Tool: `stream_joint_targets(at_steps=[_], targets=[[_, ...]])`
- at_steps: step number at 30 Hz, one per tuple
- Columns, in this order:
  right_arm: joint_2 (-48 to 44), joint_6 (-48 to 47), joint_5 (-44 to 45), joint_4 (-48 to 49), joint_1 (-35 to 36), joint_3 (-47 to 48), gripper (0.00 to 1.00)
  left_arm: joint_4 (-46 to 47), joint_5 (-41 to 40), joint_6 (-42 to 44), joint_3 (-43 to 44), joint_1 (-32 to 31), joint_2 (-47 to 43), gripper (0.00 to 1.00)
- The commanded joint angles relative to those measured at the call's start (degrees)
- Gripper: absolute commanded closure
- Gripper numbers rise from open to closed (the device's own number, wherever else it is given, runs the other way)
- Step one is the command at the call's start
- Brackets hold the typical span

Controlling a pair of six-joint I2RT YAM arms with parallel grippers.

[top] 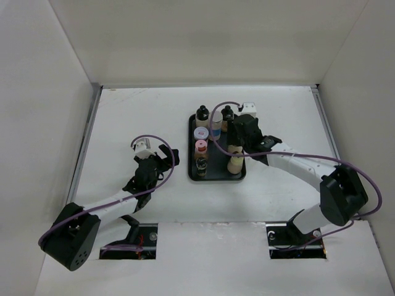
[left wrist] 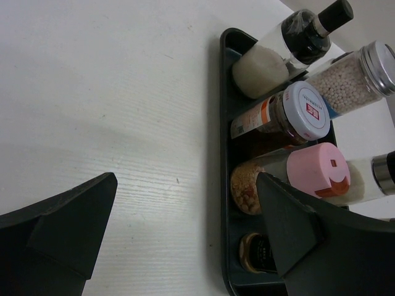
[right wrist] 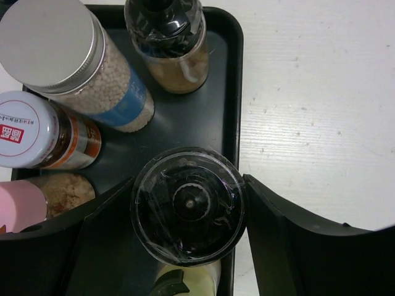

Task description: Organize the condiment bottles

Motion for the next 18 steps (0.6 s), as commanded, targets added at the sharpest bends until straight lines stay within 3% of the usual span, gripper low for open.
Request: stream_joint_targets(at_steps=[1,14,18], targets=[[-1.14,-0.28,0.04,4.84,0.73,0.39,0.40,2.93,0.65,-0.58,-0.04,0.25,-0.76,0.00],[-2.28,1.04,-0.31,4.32,2.05,-3.48,0.39,3.01,0.82,-0.67,0.05,0.25,-0.58,0.00],[-2.55,1.56,0.13,4.32,2.05,-4.27,0.22,3.01,0.30,-0.67,-0.04,0.16,-0.85,0.00]])
